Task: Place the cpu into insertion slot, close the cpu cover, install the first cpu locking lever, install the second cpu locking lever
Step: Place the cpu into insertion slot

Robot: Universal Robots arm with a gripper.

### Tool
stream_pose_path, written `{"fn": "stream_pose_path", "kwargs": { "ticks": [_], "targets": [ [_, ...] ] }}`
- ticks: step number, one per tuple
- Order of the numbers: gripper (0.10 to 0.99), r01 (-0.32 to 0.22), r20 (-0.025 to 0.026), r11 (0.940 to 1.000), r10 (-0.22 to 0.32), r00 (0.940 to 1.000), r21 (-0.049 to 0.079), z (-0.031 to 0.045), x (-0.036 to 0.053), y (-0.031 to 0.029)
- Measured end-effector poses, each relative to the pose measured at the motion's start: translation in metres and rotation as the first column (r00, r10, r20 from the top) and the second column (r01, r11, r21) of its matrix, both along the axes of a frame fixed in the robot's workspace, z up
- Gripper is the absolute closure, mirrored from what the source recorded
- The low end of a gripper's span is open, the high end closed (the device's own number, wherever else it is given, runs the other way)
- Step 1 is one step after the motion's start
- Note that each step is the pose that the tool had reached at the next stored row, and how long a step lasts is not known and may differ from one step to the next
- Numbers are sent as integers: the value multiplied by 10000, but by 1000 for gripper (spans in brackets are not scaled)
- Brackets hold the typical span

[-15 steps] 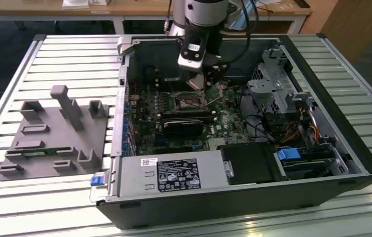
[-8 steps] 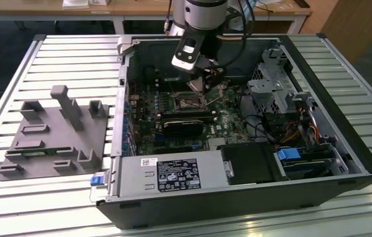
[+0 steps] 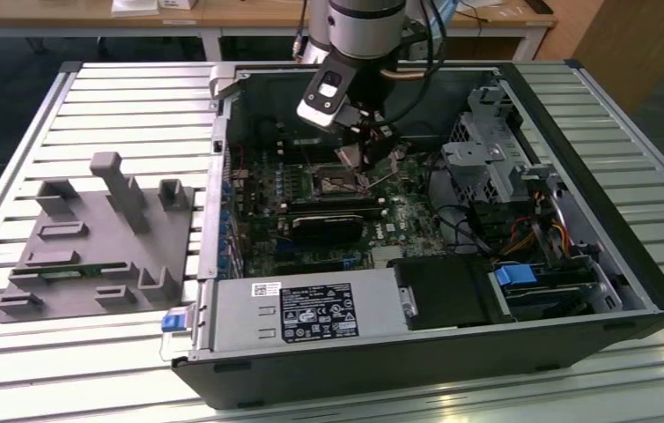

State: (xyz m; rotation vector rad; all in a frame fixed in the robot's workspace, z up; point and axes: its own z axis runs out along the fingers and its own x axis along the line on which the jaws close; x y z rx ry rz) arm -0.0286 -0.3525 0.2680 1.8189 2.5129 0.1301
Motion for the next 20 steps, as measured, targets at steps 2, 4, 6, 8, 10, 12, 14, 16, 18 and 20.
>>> {"fn": "stream_pose_path", "kwargs": {
  "ticks": [2,4,6,8,10,12,14,16,18,20],
  "targets": [
    [545,360,0,9994,-360,9994,0,-15,0,0],
    [545,719,0,9974,-719,9974,1,-30,0,0],
    [545,1082,0,9941,-1082,9941,0,-46,0,0],
    [545,1450,0,9894,-1450,9894,-1,-62,0,0],
    [545,1805,0,9836,-1805,9836,-1,-81,0,0],
    [545,2100,0,9777,-2100,9777,1,-101,-3,2],
    [545,2353,0,9719,-2353,9719,0,-121,-7,5],
    [545,2502,0,9682,-2502,9682,0,-143,-17,14],
    [545,2611,0,9653,-2611,9653,-1,-166,-34,26],
    [545,2690,0,9631,-2690,9631,0,-190,-50,47]
  ]
}}
